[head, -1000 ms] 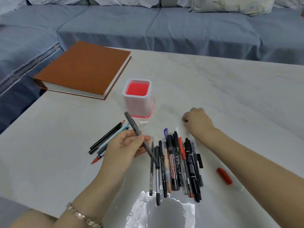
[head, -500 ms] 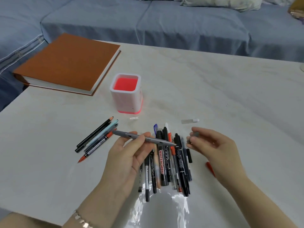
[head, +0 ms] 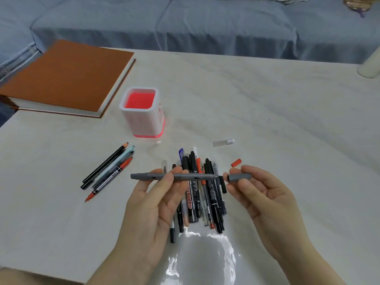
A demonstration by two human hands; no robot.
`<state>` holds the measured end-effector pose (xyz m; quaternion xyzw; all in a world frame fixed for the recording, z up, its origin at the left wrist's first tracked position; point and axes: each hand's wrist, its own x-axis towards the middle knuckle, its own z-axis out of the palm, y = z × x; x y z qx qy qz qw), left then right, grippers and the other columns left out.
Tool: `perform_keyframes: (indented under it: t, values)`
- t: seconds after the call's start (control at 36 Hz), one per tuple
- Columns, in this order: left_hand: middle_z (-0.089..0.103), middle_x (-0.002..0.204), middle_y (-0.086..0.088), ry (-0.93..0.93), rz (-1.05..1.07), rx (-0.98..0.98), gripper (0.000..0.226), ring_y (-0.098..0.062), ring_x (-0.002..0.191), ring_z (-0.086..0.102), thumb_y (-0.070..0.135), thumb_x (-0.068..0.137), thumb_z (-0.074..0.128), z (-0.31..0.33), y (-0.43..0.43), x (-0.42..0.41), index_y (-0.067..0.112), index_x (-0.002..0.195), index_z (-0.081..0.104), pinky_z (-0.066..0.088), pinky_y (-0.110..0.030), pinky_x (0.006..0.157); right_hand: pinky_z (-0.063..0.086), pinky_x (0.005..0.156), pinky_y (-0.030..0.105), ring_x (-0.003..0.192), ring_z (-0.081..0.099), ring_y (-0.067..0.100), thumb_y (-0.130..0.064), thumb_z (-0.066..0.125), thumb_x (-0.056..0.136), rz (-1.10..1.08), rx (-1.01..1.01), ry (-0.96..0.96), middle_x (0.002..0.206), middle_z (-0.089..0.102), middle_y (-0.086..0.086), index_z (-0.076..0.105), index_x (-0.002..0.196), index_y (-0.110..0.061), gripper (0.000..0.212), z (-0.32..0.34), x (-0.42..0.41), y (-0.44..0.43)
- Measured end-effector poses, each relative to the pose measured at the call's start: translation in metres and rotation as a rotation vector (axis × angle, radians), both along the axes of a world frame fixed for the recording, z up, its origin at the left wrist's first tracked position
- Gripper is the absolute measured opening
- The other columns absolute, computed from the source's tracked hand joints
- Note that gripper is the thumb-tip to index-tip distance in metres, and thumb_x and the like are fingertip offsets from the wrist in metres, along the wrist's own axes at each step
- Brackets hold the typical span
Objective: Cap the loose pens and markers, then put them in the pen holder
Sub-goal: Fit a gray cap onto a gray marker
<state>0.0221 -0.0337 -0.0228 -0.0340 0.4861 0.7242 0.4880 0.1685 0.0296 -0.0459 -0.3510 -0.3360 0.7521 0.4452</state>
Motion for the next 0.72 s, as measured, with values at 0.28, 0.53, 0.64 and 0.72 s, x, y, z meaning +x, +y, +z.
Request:
perform_keyframes:
  t: [0.28,0.53,0.64,0.72]
  values:
    - [0.075,0.077,-0.009,0.037,0.022,-0.010,0.010,-0.015,0.072,0.072,0.001,0.082,0.053,0.003,-0.003,0.004,0.010,0.077,0.056,0.058,-0.020,0.060,0.055,0.065,0.018,0.075,0.072,0.017,-0.040,0.089,0.030,0.014,0.038,-0.032,0.083,0.075,0.010,0.074,0.076,-0.016,0.054,0.003,-0.002,-0.003]
    - [0.074,0.076,-0.009,0.063,0.008,0.004,0.007,-0.014,0.071,0.072,0.002,0.075,0.056,0.001,-0.005,0.005,0.009,0.076,0.055,0.057,-0.018,0.058,0.055,0.066,0.017,0.076,0.072,0.018,-0.043,0.089,0.029,0.027,0.077,-0.091,0.082,0.075,0.010,0.073,0.076,-0.016,0.056,0.005,0.000,-0.005]
    - [0.075,0.080,-0.010,0.103,-0.044,-0.008,0.008,-0.015,0.068,0.072,0.002,0.077,0.056,-0.001,-0.007,0.008,0.010,0.078,0.055,0.057,-0.019,0.052,0.054,0.067,0.016,0.078,0.072,0.016,-0.028,0.083,0.046,0.046,0.121,-0.148,0.082,0.076,0.008,0.073,0.073,-0.016,0.031,0.010,0.001,-0.006]
    - [0.074,0.083,-0.013,0.170,-0.078,0.003,0.014,-0.018,0.071,0.072,0.007,0.066,0.061,-0.001,-0.008,0.011,0.009,0.079,0.055,0.056,-0.020,0.052,0.053,0.063,0.013,0.071,0.072,0.013,0.000,0.068,0.061,0.097,0.162,-0.243,0.077,0.076,0.004,0.073,0.066,-0.016,0.018,0.014,0.001,-0.006]
